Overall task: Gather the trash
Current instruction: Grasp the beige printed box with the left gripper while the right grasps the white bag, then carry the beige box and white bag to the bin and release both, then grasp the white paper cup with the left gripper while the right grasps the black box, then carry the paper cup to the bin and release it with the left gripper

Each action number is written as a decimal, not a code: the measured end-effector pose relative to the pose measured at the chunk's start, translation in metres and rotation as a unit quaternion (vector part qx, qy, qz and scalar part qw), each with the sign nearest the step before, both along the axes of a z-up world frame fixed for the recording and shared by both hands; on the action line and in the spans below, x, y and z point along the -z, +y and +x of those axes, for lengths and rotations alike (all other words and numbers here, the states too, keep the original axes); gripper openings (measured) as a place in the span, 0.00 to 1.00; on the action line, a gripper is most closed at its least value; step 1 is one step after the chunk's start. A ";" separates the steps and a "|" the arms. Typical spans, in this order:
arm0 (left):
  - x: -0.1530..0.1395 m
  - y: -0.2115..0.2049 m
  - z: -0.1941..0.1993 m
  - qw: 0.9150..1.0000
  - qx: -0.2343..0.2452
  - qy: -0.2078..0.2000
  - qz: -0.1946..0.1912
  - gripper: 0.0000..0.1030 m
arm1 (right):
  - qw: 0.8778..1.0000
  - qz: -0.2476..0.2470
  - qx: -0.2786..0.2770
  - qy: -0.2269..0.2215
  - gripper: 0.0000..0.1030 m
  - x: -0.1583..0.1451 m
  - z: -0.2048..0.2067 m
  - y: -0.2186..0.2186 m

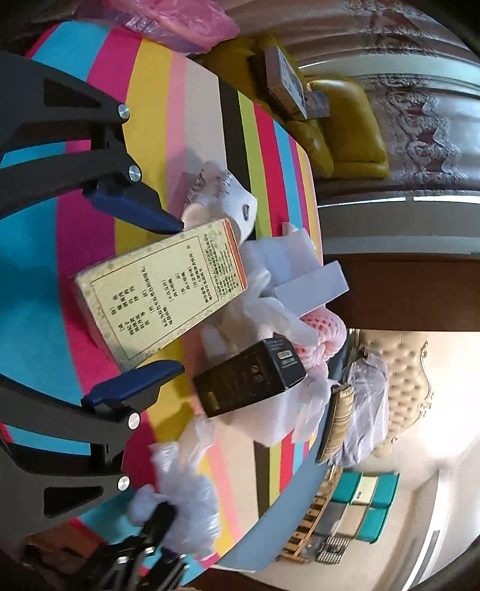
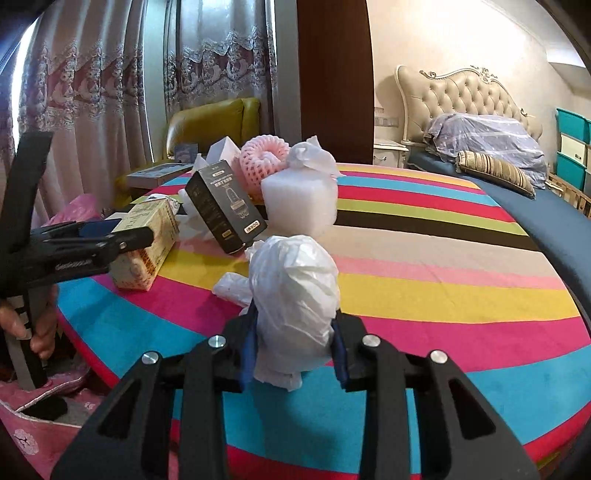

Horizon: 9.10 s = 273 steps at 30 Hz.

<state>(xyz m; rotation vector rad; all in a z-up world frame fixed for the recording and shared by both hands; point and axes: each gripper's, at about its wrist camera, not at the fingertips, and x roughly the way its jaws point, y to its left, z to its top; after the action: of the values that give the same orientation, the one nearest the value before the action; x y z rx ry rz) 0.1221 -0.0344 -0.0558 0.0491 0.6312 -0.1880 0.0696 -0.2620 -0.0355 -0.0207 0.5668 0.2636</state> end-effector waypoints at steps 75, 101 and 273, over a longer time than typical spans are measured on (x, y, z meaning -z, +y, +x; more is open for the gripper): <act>-0.048 0.229 -0.121 0.966 -0.208 -0.151 -0.009 0.49 | 0.952 -0.087 -0.288 -0.057 0.32 -0.072 0.017 0.272; -0.034 0.374 -0.091 0.937 -0.330 -0.106 -0.047 0.50 | 0.933 -0.025 -0.360 0.000 0.48 -0.107 0.108 0.503; -0.048 0.258 -0.114 0.956 -0.258 -0.139 0.015 0.60 | 0.948 -0.078 -0.305 -0.039 0.43 -0.076 0.031 0.308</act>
<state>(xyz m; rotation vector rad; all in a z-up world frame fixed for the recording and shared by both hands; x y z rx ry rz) 0.0083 0.2237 -0.0078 -0.0601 0.3489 0.3304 0.1004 0.0459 0.0403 -0.3625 0.4890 0.8171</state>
